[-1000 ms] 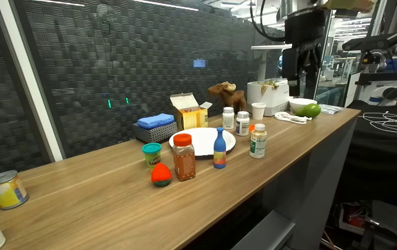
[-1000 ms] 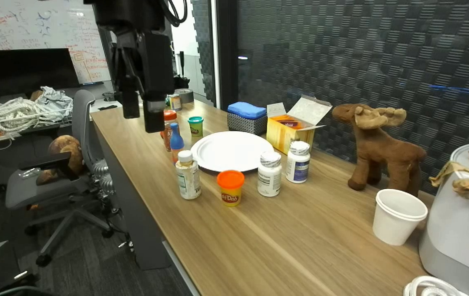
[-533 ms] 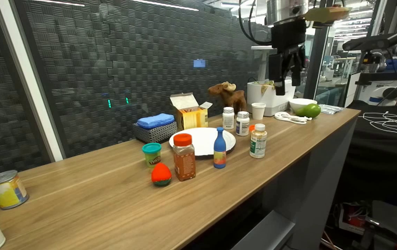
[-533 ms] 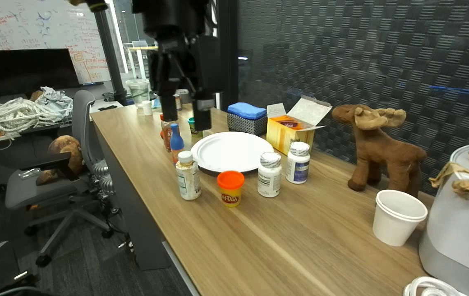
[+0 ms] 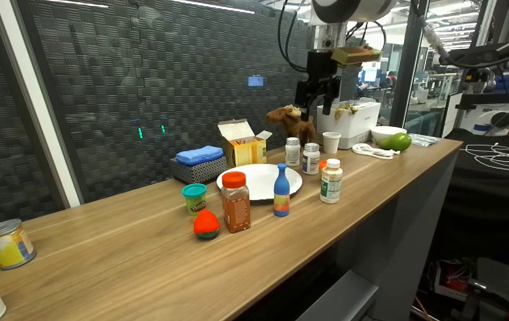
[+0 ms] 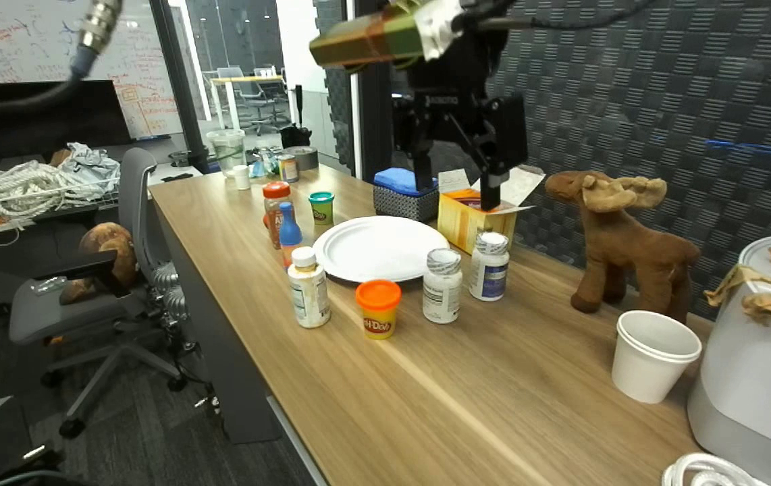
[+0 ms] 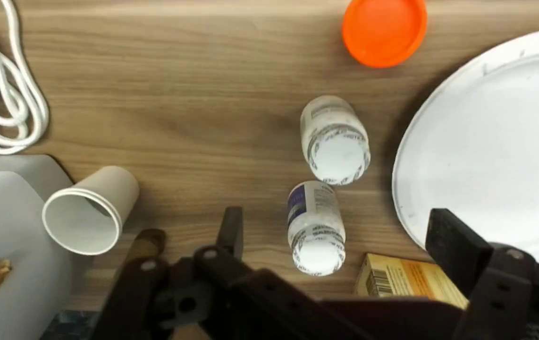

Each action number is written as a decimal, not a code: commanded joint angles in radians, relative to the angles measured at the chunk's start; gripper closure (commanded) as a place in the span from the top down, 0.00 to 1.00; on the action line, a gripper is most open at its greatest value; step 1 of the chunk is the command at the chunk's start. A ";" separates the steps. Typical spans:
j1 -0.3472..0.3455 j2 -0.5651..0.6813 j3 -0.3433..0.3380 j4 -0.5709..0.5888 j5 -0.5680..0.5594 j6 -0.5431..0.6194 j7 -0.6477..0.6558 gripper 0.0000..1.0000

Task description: Put the bottles and orange plushie surrounding the white plate on the white plate

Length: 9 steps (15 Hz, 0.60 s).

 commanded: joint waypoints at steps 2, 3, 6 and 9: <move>-0.026 0.201 0.015 0.224 0.097 -0.007 -0.073 1.00; -0.032 0.231 0.020 0.258 0.113 -0.016 -0.085 1.00; -0.040 0.296 0.025 0.330 0.120 -0.034 -0.102 1.00; -0.042 0.332 0.022 0.370 0.104 -0.049 -0.097 0.98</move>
